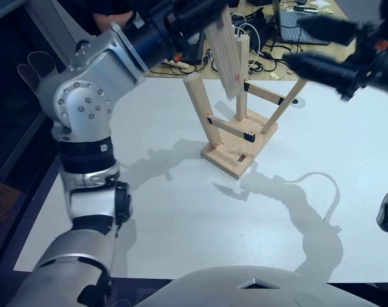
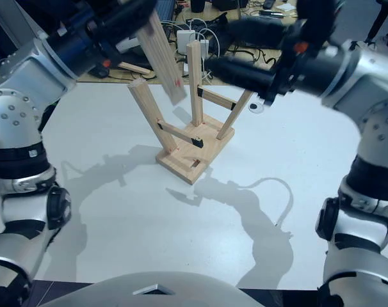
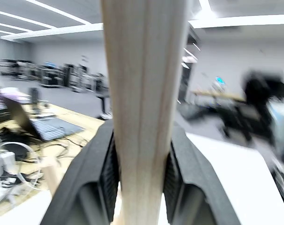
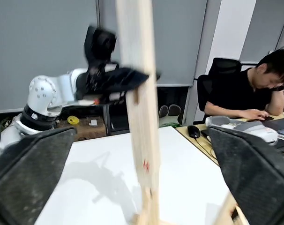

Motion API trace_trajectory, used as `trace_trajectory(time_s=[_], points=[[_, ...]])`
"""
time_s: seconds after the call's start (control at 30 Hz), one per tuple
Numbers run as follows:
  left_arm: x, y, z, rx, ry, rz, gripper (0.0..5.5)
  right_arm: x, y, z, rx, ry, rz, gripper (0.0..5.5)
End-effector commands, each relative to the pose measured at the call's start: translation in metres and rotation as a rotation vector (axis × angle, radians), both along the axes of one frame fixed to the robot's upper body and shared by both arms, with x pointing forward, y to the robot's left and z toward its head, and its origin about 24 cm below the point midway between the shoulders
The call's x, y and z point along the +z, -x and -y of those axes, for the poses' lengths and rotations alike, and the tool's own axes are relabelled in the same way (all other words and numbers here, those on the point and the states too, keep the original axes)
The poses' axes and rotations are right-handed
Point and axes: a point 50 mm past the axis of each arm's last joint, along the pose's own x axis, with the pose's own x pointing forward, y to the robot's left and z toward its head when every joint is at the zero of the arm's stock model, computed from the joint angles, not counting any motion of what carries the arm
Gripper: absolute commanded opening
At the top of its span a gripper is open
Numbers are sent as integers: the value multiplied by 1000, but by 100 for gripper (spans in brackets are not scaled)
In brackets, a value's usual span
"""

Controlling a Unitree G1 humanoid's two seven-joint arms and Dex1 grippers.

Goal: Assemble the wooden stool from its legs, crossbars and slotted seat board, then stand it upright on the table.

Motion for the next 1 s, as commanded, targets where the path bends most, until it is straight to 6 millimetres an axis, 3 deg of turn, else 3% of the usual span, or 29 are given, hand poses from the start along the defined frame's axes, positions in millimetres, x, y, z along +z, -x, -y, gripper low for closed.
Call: trace_trajectory(time_s=[0.03,0.27,0.57,1.0], points=[[8,23,15,-266,-169,28,100,14,5,-15,108,6,6,540],[-3,30,27,-403,-301,1,100,11,16,-45,305,61,-19,540],[-9,35,32,-427,-339,-4,100,2,24,-54,352,100,-61,358],[-4,37,36,-423,-320,16,100,-4,24,-55,332,66,-101,141]])
